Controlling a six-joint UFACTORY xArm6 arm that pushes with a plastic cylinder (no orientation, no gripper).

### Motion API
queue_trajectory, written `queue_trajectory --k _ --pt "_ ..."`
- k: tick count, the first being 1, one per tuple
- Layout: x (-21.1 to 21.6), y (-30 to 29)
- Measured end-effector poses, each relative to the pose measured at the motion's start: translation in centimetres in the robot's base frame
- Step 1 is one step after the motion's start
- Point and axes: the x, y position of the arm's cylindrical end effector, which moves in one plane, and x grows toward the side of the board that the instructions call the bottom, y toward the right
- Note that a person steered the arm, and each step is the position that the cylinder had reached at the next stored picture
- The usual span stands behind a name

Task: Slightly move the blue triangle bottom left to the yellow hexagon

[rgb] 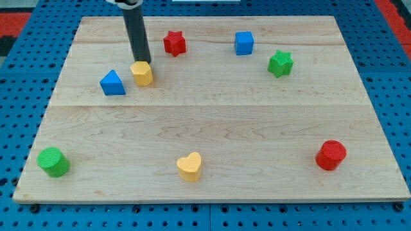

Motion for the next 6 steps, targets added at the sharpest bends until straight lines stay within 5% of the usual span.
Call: queue_trajectory --k 1,2,4,6 --pt "0.8 -7.9" --pt "4.3 -9.2" --pt "10.7 -2.1" --pt "14.7 -4.0"
